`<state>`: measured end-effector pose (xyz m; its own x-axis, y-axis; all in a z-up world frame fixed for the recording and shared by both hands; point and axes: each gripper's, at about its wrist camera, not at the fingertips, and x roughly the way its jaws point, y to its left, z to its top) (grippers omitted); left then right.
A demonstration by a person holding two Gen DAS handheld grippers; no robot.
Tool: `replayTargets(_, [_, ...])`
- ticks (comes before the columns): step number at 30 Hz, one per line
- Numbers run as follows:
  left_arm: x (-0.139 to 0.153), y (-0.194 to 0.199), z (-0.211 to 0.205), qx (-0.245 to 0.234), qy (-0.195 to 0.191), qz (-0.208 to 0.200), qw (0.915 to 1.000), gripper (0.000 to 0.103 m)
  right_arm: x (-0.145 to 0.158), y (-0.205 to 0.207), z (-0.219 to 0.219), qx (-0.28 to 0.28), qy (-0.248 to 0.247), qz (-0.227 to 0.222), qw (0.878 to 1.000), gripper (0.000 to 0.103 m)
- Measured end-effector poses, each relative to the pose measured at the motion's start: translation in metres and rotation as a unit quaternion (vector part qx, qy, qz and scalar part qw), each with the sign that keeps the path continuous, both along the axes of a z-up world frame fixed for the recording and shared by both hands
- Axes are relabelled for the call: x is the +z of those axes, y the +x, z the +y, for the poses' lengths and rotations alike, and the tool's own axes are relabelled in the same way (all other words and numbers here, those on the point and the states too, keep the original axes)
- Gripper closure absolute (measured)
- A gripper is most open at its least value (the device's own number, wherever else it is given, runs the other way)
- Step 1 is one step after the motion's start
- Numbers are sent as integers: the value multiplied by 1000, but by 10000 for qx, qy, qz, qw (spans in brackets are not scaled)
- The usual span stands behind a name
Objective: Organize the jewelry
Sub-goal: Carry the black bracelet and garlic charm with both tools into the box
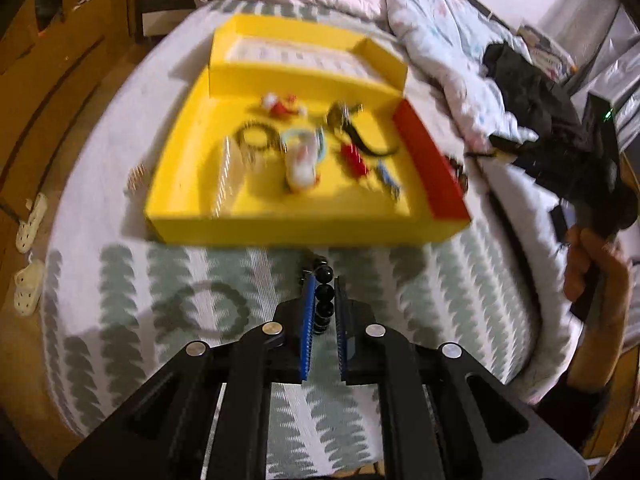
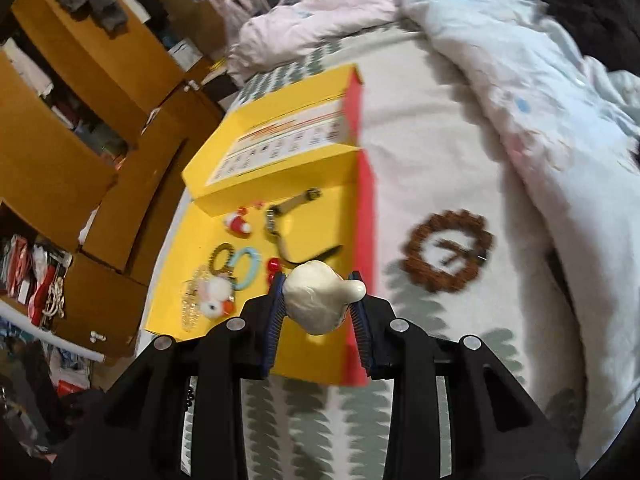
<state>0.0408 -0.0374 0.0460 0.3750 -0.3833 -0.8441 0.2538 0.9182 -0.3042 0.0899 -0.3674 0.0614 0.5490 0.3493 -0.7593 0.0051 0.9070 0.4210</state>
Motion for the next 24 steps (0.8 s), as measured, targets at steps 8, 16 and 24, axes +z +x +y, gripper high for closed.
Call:
replayTargets(8, [23, 63, -4, 387, 198, -237, 9988, 94, -2, 56, 49, 308, 62, -80, 9995, 70])
replayTargets(16, [11, 137, -10, 563, 428, -134, 9974, 94, -36, 95, 52, 204, -31, 272, 9994, 70])
replayTargets(24, [-14, 186, -25, 550, 421, 11, 9976, 94, -63, 124, 62, 149, -460, 501, 9976, 70])
